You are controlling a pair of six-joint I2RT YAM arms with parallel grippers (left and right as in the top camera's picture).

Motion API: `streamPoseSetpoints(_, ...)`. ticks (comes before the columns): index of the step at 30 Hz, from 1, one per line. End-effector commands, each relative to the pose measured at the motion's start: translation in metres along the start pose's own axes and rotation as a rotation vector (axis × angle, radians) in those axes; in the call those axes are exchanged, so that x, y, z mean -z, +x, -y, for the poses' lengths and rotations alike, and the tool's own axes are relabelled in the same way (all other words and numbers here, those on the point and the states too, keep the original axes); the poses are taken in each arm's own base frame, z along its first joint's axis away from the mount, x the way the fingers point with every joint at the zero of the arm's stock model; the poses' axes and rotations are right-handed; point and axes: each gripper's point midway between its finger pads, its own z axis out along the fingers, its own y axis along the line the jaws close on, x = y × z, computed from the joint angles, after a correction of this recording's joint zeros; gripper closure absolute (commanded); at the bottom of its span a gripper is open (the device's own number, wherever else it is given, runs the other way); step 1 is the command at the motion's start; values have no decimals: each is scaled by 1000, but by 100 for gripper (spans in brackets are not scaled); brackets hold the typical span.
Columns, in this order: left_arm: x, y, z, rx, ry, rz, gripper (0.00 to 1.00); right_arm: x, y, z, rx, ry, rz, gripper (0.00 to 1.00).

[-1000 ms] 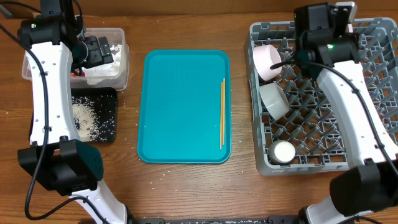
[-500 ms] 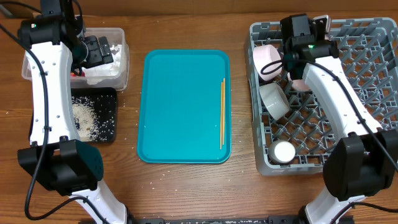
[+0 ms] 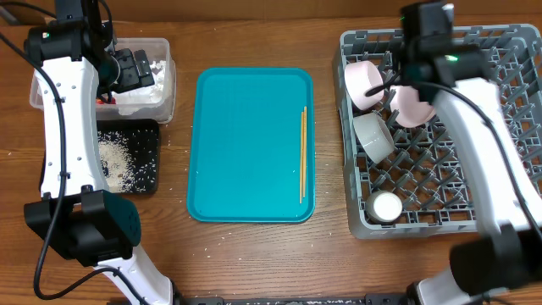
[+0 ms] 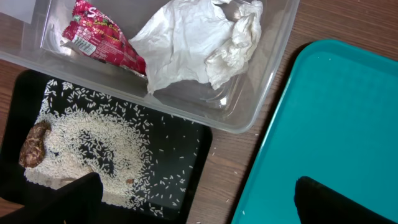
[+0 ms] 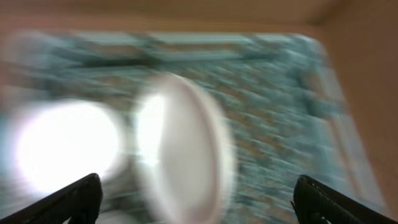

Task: Sort waste into correct bins and load items into the dishwasher
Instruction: 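Lift the white plate and stand it upright in the dish rack, then lower right gripper over the chopsticks on the teal tray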

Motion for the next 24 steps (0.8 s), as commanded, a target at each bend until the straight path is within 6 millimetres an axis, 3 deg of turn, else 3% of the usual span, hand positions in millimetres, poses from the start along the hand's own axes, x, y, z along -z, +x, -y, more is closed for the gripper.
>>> streamPoseSetpoints(1, 13, -6, -1, 0, -4, 40, 0, 85, -17, -81, -76, -642, 65, 0)
streamPoseSetpoints(4, 13, -6, -1, 0, -4, 40, 0, 94, -1, -122, -66, -793, -12, 0)
streamPoseSetpoints(5, 13, -6, -1, 0, -4, 40, 0, 89, 8, -135, -52, -792, -44, 0)
streamPoseSetpoints(8, 13, -6, -1, 0, -4, 40, 0, 73, 46, -187, 34, -760, -147, 12)
streamPoseSetpoints(11, 13, -6, -1, 0, -4, 40, 0, 50, 84, -225, 61, -658, -250, 12)
streamPoseSetpoints(16, 13, -6, -1, 0, -4, 40, 0, 5, 137, -255, 0, -481, -406, 12)
streamPoseSetpoints(19, 13, -6, -1, 0, -4, 40, 0, -15, 155, -266, -6, -448, -460, 18)
streamPoseSetpoints(24, 13, -6, -1, 0, -4, 40, 0, -43, 178, -276, 12, -410, -516, 38)
